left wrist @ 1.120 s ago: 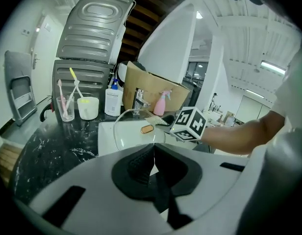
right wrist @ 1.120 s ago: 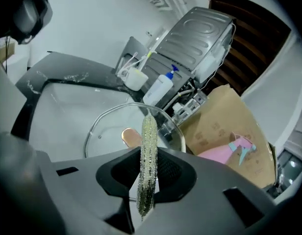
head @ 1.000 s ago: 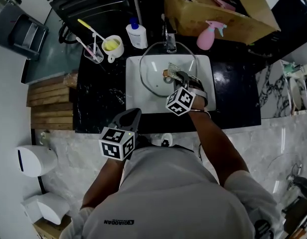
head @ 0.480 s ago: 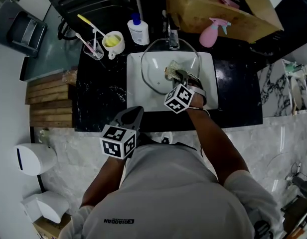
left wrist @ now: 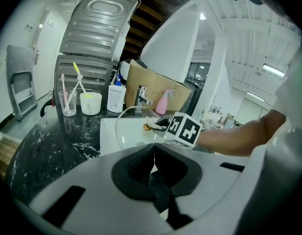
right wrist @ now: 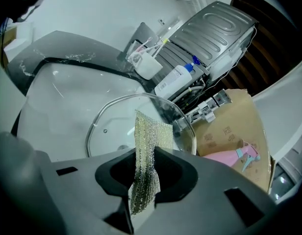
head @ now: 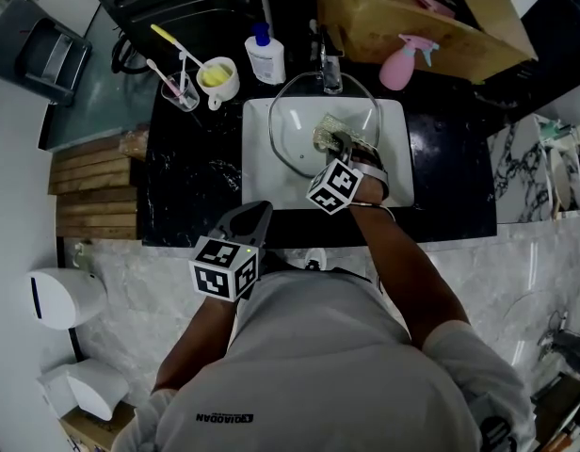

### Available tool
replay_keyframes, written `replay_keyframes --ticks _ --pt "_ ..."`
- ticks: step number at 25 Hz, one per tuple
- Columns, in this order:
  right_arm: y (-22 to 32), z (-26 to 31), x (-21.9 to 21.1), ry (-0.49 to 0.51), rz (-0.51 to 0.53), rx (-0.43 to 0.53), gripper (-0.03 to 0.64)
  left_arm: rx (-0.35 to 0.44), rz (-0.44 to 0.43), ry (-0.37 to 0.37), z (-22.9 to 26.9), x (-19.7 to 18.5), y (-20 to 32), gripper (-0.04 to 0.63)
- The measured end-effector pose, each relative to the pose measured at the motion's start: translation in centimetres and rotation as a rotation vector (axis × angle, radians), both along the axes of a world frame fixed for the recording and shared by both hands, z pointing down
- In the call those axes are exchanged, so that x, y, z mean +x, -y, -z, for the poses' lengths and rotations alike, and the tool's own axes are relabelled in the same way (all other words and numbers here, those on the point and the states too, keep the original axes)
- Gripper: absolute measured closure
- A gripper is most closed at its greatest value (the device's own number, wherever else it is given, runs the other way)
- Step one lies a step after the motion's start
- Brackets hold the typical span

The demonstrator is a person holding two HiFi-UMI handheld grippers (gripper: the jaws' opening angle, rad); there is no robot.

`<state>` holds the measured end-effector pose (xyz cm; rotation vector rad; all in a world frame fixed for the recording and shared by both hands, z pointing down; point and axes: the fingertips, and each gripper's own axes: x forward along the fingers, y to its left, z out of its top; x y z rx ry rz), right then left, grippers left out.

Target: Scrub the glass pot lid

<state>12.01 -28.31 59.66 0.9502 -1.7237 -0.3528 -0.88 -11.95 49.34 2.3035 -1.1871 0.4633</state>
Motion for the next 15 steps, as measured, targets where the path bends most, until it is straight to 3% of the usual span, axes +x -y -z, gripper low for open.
replay_keyframes --ticks 7,15 --pt "-0.4 -0.4 -1.3 -0.054 0.046 0.011 0.509 0.002 -0.001 0.001 0.1 -0.2 -0.1 0.580" --pt "-1.2 -1.4 -2.5 -0.033 0.073 -0.029 0.505 0.008 0.001 0.005 0.3 -0.6 -0.4 0.580"
